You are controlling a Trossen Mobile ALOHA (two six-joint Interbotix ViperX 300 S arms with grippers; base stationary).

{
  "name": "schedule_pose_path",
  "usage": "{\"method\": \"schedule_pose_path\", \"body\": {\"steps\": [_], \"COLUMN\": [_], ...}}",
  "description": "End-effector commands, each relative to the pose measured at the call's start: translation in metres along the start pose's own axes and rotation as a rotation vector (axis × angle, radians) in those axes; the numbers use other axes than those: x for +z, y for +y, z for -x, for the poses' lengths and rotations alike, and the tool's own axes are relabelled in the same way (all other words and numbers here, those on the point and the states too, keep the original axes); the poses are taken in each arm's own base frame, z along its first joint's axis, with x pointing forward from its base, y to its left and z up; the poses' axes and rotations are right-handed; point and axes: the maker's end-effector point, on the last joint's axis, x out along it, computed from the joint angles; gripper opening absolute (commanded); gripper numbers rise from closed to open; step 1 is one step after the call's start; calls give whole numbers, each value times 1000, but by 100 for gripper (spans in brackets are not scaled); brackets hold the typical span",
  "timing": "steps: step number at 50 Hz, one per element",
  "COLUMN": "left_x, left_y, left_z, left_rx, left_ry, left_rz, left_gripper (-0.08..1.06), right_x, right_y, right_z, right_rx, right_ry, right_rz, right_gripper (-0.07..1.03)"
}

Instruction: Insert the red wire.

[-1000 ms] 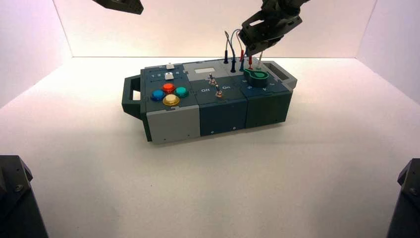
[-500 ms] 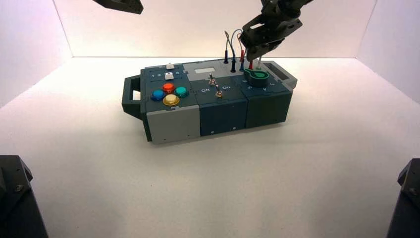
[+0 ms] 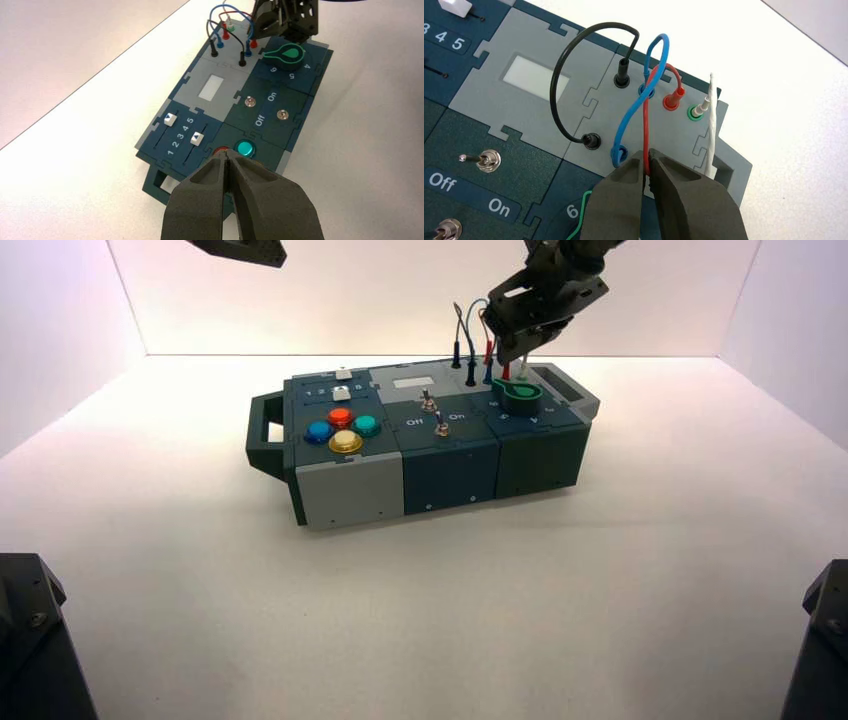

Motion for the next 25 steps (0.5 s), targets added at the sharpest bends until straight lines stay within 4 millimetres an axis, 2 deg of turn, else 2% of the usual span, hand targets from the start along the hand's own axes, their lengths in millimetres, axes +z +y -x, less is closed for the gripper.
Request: {"method": "schedule_pose_path", "body": {"steps": [1, 4, 11, 25], "left_x": [7, 7, 8, 6], "left_y": [11, 15, 21, 30], "left_z": [4, 5, 9, 10], "left_rx": [35, 46, 65, 95], "left_ry": [-26, -27, -38, -42], "left_rz": [23, 36, 58, 75], "left_gripper": [-3, -3, -3, -3], "right_x": [12, 14, 19, 29], "right_y": [1, 1, 2, 5], "right_z": [7, 8, 11, 25], "right_rx": [12, 16, 28, 66], "right_ry": [-4, -2, 7, 48], "right_rz": [-4, -7, -4, 2], "right_gripper": [-2, 2, 21, 24]}}
